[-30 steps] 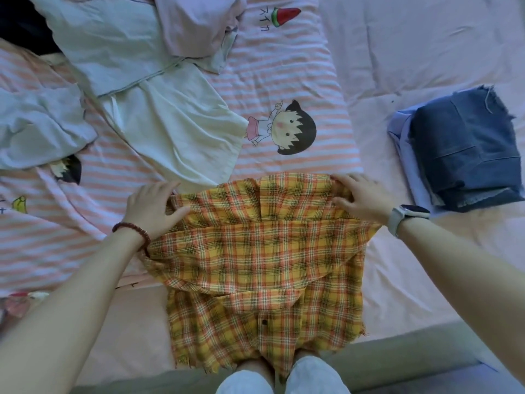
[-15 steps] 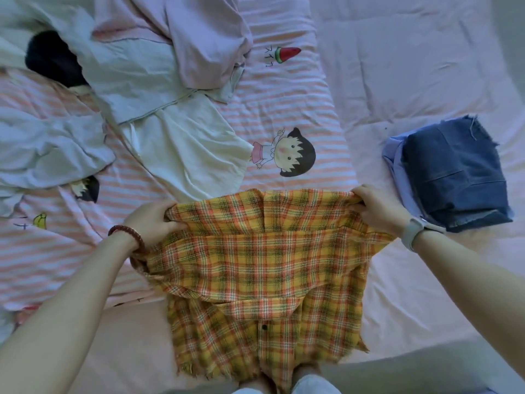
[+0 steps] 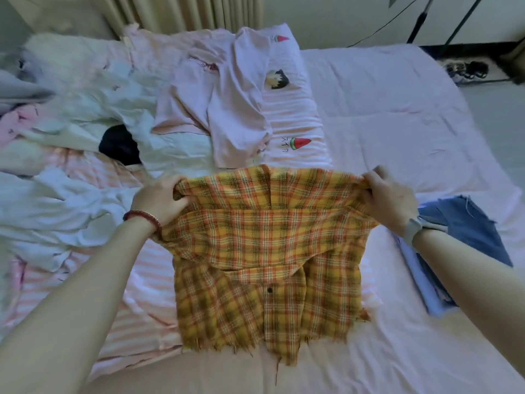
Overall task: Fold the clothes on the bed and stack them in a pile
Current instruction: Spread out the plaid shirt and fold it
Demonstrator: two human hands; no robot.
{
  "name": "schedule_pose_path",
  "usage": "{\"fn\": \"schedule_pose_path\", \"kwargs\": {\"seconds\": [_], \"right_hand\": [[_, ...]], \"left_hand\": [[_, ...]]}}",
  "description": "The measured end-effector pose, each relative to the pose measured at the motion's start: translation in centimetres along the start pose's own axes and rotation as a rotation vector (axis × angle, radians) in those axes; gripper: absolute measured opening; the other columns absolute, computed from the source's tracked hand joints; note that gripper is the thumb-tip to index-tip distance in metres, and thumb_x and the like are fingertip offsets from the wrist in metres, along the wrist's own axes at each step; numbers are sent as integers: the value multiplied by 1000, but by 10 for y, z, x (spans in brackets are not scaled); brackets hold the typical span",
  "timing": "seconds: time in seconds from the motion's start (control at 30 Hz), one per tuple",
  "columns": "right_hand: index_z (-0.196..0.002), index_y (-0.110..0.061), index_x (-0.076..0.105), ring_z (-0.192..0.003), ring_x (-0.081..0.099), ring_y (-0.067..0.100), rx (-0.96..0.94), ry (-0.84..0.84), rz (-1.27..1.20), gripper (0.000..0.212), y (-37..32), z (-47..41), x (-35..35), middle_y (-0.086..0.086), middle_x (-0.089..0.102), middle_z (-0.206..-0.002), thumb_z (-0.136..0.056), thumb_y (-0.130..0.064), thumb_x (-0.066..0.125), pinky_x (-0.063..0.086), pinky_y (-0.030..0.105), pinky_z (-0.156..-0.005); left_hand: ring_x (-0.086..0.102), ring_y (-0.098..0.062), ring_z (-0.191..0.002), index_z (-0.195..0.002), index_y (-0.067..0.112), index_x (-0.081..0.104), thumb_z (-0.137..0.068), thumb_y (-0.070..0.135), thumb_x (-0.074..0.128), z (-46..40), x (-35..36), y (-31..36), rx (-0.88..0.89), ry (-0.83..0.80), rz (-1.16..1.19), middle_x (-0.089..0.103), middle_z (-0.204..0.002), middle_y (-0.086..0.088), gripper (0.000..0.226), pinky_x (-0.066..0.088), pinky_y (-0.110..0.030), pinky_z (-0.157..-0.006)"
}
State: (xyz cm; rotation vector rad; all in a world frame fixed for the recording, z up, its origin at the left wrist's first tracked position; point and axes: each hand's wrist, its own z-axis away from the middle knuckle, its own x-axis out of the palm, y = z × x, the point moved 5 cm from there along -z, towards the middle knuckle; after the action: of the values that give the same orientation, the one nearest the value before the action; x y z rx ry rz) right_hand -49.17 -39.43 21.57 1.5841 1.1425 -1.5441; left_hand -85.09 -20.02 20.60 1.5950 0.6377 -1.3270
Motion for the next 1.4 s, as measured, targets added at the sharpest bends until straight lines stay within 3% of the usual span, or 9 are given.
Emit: {"fn": "schedule_pose_path", "kwargs": {"seconds": [0.23, 0.4, 0.53, 0.63, 0.73, 0.83, 1.0, 1.2, 1.4], "right_hand": [[-92, 6, 64, -74, 63, 39, -200, -72, -96, 17, 0, 83, 33, 20, 64, -92, -79, -2, 70, 47, 41, -55], [-80, 0, 66, -61, 64, 32, -363, -129, -39, 25, 7, 163, 55, 14, 65, -77, -82, -20, 51, 51, 40, -54], [-83, -4, 68, -67, 66, 29, -402, -222, 70, 14, 11, 205, 77, 11, 66, -82, -80, -16, 62, 52, 38, -58], [-85, -4, 67, -71, 66, 32, -326, -380, 131, 36, 14, 221, 97, 13, 66, -85, -54, -1, 84, 52, 43, -60], [-99, -9, 65, -93, 61, 32, -163, -577, 198, 33, 16, 229, 114, 11, 62, -105, -67, -7, 72, 44, 47, -82], [-92, -7, 65, -90, 60, 35, -117, -448, 128, 22, 6, 223, 114, 13, 61, -97, -71, -14, 63, 43, 47, -81], [-110, -6, 60, -104, 55, 34, -158, -146, 1, 40, -43, 193, 108, 16, 58, -111, -80, -24, 39, 33, 48, -94], [-147, -26, 24, -144, 5, 31, -79, -408, 70, 55, -77, 166, 151, 9, 15, -156, -95, -40, 35, -7, 59, -110], [-145, -45, -5, -143, -15, 27, -2, -610, 129, 55, -55, 155, 188, -5, -10, -157, -93, -55, 10, -6, 64, -107]], "left_hand": [[62, -39, -82, -100, 3, 65, -58, 2, 83, 97, 40, -5, 280, 13, -41, 62, -94, -19, 46, 52, -47, -65], [54, -33, -100, -93, 13, 50, -39, 1, 89, 182, 78, -15, 454, -57, -69, 56, -117, -15, 67, 52, -49, -68], [65, -37, -94, -79, 6, 65, -28, 0, 90, 221, 108, -21, 453, -191, -129, 66, -109, -20, 57, 54, -46, -66], [66, -38, -93, -76, 5, 68, -33, -2, 89, 238, 129, -22, 375, -327, -132, 66, -109, -20, 48, 55, -46, -64], [55, -33, -115, -89, 8, 69, -68, 13, 76, 243, 147, -30, 178, -493, -72, 58, -125, -15, 23, 46, -46, -87], [58, -37, -104, -89, 3, 69, -79, 28, 50, 233, 145, -33, 27, -357, 50, 62, -114, -19, 32, 46, -49, -86], [44, -40, -117, -118, 5, 59, -84, 16, 64, 184, 131, -37, -242, 24, 39, 49, -128, -20, 36, 37, -51, -95], [37, -30, -127, -130, 16, 48, -88, 52, 50, 134, 155, -75, -693, -149, 307, 44, -136, -12, 55, 32, -43, -101], [56, -28, -100, -100, 1, 60, -92, 26, 53, 131, 157, -89, -677, 56, 434, 63, -106, -15, 27, 34, -23, -74]]}}
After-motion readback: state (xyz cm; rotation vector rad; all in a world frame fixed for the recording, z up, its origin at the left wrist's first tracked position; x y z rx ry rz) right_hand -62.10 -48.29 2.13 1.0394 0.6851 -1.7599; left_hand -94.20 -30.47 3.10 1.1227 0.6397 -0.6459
